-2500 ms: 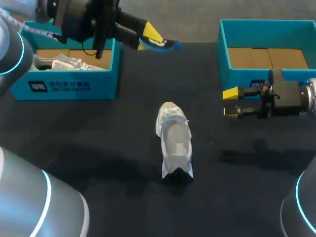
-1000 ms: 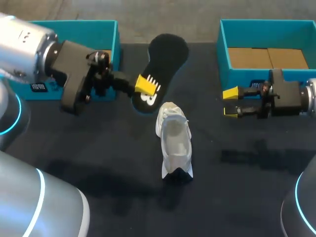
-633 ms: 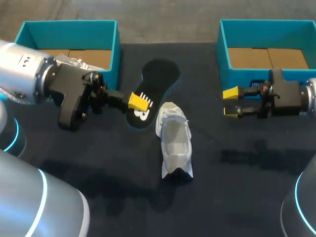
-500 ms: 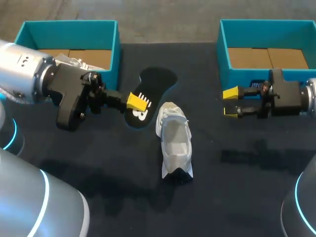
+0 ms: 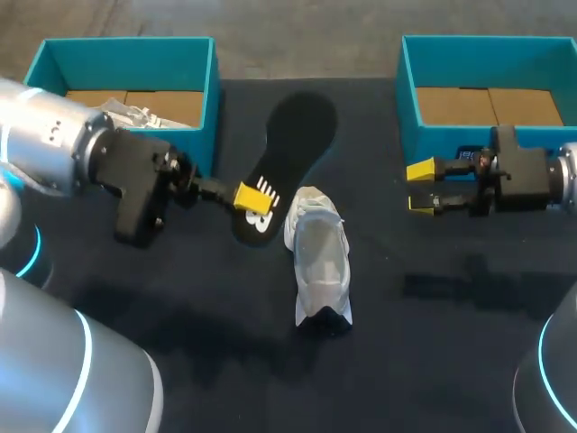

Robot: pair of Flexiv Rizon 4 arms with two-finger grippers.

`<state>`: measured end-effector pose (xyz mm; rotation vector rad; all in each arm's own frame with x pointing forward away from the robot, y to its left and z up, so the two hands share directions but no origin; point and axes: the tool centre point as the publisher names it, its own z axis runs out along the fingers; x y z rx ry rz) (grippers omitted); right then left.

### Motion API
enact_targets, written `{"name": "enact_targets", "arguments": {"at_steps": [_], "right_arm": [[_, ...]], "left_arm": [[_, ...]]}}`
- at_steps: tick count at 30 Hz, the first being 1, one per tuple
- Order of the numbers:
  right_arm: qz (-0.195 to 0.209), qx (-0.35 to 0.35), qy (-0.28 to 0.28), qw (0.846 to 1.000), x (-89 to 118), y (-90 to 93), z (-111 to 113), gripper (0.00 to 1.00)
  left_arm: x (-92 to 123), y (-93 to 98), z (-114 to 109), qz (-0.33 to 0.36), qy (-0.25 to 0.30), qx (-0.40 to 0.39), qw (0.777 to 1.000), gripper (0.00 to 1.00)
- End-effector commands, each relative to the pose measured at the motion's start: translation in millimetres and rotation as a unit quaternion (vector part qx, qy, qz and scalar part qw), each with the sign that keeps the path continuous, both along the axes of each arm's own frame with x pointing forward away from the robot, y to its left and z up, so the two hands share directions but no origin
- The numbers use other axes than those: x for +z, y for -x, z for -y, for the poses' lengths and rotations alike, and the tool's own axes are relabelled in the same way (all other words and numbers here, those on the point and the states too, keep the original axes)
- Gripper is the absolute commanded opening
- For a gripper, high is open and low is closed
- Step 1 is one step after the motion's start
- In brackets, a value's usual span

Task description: Take the shoe out of the shoebox, open the shoe tongue, remove and reinsert the insole, then place the shoe into the shoebox

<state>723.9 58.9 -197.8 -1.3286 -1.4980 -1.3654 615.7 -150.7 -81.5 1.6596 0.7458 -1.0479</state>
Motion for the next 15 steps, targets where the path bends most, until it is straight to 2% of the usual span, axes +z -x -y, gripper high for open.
{"name": "enact_targets", "arguments": {"at_steps": [1,10,11,15], "right_arm": [[0.000,-0.001,0.001,1.000,0,0.6,-1,1.00],[0.000,-0.001,0.001,1.000,0,0.6,-1,1.00],[0.000,-0.001,0.001,1.000,0,0.6,-1,1.00],[0.000,-0.001,0.001,1.000,0,0.6,-1,1.00]], "left_arm": [[-26,-7.2,-3,0.023,0.027,-0.009,0.999,0.00],[-30,-24.8,-2,0.100,0.004,-0.005,0.995,0.00],[-31,-27.2,-4,0.111,0.022,-0.003,0.994,0.00],[-32,-32.5,-13,0.146,0.038,0.023,0.988,0.00]]}}
